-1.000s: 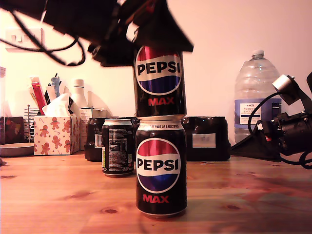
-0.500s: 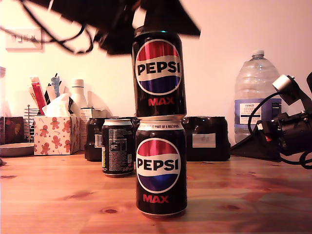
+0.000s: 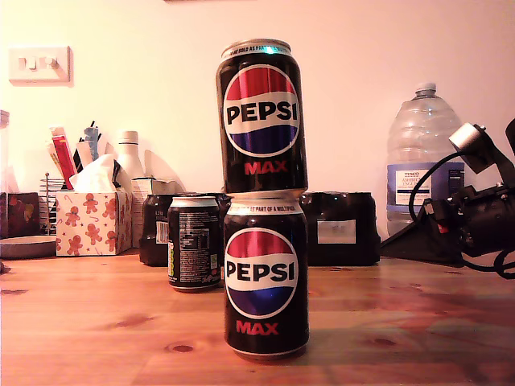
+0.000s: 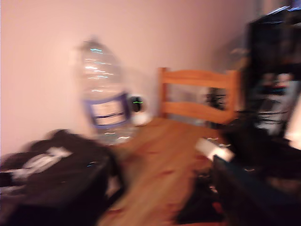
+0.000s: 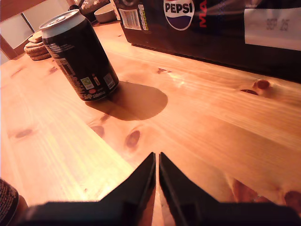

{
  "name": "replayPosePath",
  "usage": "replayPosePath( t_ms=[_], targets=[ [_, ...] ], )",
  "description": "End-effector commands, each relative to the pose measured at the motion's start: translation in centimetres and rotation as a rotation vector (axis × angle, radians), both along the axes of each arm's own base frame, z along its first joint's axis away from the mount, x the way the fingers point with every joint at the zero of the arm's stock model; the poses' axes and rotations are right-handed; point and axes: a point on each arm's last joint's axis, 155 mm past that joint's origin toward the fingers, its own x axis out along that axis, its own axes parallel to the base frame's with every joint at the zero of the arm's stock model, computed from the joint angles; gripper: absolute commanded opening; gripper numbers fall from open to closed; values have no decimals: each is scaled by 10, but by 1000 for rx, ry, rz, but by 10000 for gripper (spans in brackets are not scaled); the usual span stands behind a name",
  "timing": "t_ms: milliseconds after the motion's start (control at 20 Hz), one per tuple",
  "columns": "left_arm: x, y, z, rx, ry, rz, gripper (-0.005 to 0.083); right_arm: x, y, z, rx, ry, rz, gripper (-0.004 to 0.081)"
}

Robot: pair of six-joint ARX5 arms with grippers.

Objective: Stack up the Pepsi cans on top of each other

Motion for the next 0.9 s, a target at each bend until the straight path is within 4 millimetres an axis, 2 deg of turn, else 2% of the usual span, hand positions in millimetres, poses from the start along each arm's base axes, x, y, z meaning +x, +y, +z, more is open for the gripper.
replayPosePath(
  t_ms=[0,300,500,850],
  targets=[
    [7,15,0,23,2,47,395,0,3,6,5,-18,12,-12],
    [24,55,-37,164,98,145,395,-1,3,5,4,-11,12,-12],
    [32,72,-56,145,152,195,395,0,3,5,4,-12,11,-12],
    [30,98,-117,40,183,257,395,0,3,5,4,-13,11,-12]
  ],
)
